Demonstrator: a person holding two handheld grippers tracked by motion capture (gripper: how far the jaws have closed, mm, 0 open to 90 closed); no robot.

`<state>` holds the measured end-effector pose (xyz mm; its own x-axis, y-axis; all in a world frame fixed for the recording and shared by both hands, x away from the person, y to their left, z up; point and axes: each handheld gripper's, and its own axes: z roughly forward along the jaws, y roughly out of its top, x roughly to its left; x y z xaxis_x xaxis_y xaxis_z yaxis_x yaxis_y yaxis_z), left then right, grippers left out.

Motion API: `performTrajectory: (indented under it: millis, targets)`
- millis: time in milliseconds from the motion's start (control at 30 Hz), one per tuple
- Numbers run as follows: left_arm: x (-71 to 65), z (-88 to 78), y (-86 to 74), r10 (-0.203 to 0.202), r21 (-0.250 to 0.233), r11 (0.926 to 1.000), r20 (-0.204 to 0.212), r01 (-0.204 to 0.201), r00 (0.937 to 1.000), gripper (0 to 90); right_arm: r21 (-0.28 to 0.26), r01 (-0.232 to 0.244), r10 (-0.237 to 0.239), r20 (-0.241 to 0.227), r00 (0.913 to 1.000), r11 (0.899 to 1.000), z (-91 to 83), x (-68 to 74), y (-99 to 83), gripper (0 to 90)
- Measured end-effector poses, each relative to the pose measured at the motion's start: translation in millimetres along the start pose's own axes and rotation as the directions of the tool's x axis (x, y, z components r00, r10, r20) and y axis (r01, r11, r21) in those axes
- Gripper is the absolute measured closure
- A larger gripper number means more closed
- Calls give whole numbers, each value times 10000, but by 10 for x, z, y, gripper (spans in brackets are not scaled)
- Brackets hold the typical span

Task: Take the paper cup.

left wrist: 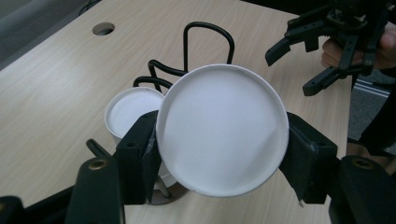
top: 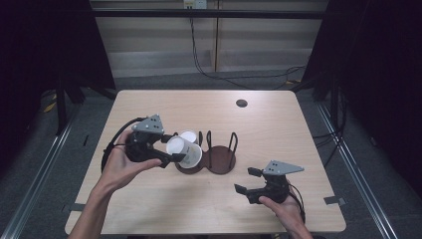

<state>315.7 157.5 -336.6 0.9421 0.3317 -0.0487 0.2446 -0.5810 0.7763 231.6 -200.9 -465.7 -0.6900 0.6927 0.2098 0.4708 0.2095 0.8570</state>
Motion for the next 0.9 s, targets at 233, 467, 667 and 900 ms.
performTrajectory:
  millis: [233,467,667,900]
  targets:
    - [-28,36,-87,118,-129,9998,-59,-118,9999,362,1,-18,18,48,10000,10000,14,7,7,204]
    - [-65,120,-169,-4,-222,9998,179,8,9998,361,-72,114,-114,-62,9999,9999,63,86,83,165]
    - [-103,197,-206,-211,-127,9997,303,215,9993,362,-82,345,-347,-142,9993,9994,92,119,193,143]
    - [-136,317,-279,-285,-155,9995,464,293,9985,359,-145,744,-749,-368,9965,9971,145,197,366,149]
